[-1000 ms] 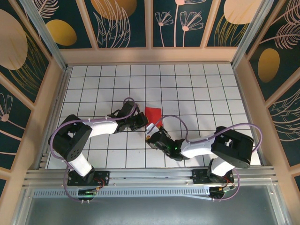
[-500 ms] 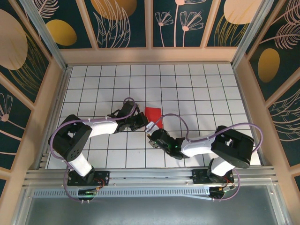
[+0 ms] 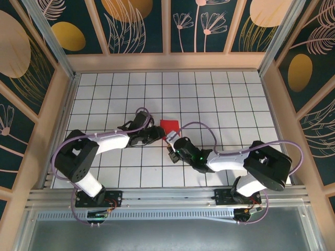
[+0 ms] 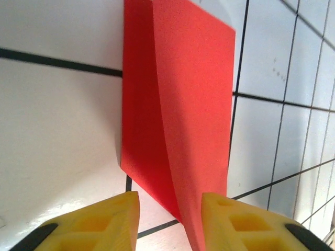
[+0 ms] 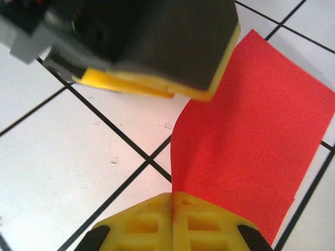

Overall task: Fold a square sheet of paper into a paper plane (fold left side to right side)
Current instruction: Third fold the triangle at the center of the table.

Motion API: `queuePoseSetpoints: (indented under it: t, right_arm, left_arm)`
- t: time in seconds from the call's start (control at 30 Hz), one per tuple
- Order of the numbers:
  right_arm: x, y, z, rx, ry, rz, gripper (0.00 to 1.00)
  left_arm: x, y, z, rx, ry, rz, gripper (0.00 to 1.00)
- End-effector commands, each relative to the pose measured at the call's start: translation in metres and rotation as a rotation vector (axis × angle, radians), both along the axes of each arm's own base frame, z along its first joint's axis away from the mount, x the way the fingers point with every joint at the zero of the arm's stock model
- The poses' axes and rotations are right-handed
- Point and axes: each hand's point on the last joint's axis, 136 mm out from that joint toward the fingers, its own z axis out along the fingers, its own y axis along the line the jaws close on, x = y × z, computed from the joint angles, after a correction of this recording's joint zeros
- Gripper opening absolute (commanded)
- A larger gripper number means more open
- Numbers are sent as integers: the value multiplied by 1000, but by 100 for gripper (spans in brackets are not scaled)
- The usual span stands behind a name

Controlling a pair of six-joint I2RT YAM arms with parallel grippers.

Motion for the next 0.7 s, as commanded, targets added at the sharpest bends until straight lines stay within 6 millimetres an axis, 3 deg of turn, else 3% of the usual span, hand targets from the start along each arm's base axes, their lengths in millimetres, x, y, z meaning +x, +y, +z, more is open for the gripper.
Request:
queuePoseSetpoints:
  t: [0.0, 0.13, 0.3, 0.47, 0.67]
  right_arm:
    - [-11, 1, 0, 60, 106, 49, 0]
    - [-17, 6, 1, 120, 193, 100, 0]
    - [-21, 13, 0, 185, 293, 150, 0]
    - [-22, 14, -2, 224, 350, 171, 0]
    - [-25, 13, -8, 253, 418, 187, 0]
  left_arm:
    - [11, 20, 21, 27, -55, 34, 37]
    - [21, 28, 40, 26, -108, 28, 33]
    - [28, 9, 47, -10, -127, -60, 18]
    - [34, -10, 38, -34, -110, -133, 11]
    - [33, -34, 7, 12, -50, -216, 7]
